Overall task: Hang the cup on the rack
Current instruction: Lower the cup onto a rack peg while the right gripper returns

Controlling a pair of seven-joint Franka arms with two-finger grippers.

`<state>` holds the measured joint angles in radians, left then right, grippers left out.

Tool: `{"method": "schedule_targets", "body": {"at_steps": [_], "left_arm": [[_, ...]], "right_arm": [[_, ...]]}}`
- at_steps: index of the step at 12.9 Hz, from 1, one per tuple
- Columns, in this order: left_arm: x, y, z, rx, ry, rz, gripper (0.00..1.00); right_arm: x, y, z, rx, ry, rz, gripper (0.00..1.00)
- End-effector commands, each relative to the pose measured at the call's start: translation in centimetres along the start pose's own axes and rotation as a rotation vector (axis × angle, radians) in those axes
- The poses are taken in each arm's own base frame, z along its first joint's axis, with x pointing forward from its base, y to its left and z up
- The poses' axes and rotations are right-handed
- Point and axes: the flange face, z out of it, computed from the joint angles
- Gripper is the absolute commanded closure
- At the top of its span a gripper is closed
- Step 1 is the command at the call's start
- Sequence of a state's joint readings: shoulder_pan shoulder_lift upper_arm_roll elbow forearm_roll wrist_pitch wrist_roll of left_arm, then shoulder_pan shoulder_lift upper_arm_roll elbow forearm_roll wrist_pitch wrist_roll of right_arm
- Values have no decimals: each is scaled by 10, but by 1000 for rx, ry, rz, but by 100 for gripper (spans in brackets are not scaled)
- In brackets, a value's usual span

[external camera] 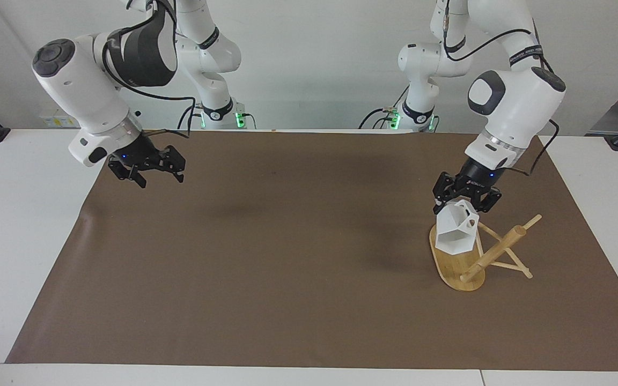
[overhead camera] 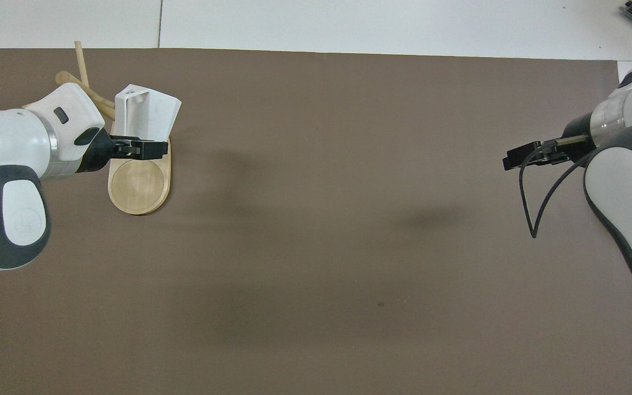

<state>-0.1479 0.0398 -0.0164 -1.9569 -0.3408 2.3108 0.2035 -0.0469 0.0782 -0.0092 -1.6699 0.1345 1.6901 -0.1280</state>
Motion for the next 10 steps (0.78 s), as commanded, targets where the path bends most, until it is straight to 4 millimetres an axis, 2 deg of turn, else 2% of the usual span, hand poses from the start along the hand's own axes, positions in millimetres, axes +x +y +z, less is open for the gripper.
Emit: {"method": "schedule_targets", "body": {"at_steps": [1, 5, 6, 8, 10], "left_arm": [[2, -8, 0, 16, 16, -17, 100], [2, -20, 7, 12, 9, -47, 100], [2, -31, 11, 20, 12, -62, 100], [2, -35, 12, 22, 13, -67, 100], [3, -36, 12, 23, 18, -70, 100]], "right_arm": [[-23, 9, -25, -15, -21, 36, 0], [-43, 18, -42, -7, -53, 78, 0], [-46, 16, -51, -7, -59, 82, 0], [-49, 6, -65, -25, -63, 114, 0], [-50, -6, -70, -35, -62, 141, 0]]}}
